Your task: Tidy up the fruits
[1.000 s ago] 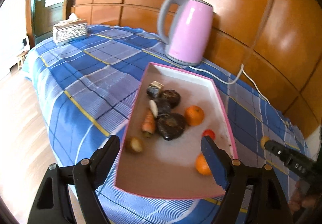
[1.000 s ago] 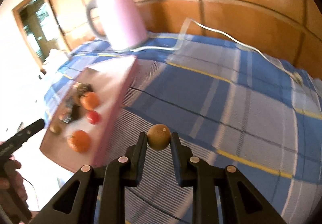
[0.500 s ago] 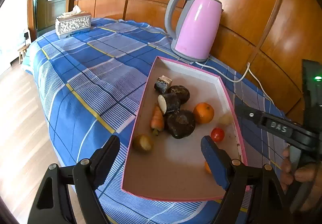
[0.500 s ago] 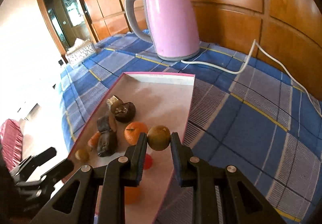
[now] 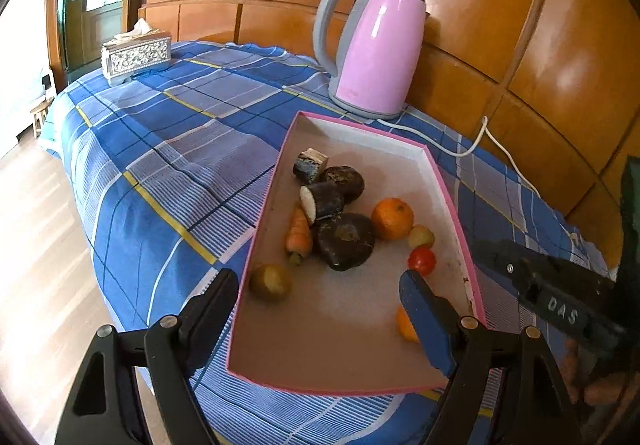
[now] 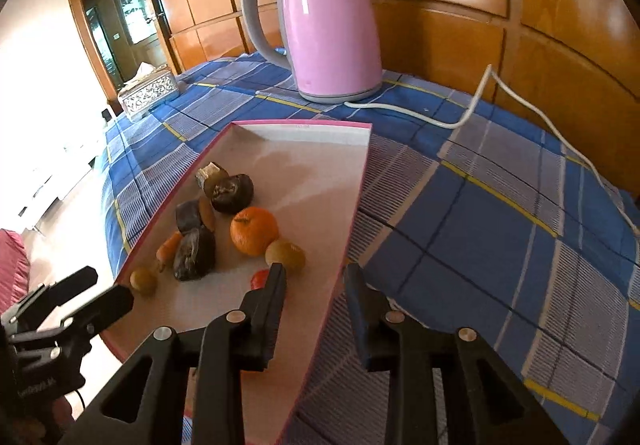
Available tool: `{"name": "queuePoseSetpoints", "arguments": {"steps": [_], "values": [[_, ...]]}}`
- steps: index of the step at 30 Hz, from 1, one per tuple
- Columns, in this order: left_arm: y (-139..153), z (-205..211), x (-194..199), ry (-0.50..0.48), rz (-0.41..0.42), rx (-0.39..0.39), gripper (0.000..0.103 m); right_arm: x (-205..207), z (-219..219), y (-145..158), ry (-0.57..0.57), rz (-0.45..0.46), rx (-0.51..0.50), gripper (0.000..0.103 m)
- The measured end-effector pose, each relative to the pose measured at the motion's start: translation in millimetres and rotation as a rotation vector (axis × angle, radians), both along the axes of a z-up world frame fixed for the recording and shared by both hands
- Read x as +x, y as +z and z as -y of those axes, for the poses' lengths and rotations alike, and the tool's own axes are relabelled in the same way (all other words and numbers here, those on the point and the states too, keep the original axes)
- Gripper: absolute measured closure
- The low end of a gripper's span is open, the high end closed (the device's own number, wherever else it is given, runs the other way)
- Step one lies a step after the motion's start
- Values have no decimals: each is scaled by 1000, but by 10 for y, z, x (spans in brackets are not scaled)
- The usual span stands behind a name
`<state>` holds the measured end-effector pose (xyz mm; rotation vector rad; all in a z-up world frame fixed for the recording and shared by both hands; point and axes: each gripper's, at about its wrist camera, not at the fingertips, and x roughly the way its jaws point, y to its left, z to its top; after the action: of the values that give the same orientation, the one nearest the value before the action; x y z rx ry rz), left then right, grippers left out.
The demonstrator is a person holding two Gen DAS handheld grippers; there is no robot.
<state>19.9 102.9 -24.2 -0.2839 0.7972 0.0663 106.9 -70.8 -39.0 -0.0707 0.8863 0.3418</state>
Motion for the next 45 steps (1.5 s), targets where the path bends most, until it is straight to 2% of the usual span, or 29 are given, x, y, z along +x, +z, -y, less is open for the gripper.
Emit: {"name": "queuePoseSetpoints", "arguments": {"steps": [2, 12, 14, 16, 21, 41, 45], "values": [[17, 35, -18, -11, 7, 2, 20, -77, 29, 15, -13, 11, -5, 70], [116, 250, -132, -53, 43, 31, 5, -502, 268, 75, -156, 96, -62, 66], [141, 315, -162, -66, 52, 47, 0, -570, 327, 95, -185, 113, -69, 59], [165, 371, -202, -77, 62, 62, 0, -625, 393, 106, -215, 122, -67, 52], [208, 465, -265, -84, 73, 105, 0, -716, 498, 107, -255, 132, -73, 51], [348, 450, -349, -59, 137, 111, 0, -860, 432, 144, -264, 164, -95, 51], [357, 469, -358, -54, 139, 135, 0, -867, 422, 148, -263, 171, -100, 51]]}}
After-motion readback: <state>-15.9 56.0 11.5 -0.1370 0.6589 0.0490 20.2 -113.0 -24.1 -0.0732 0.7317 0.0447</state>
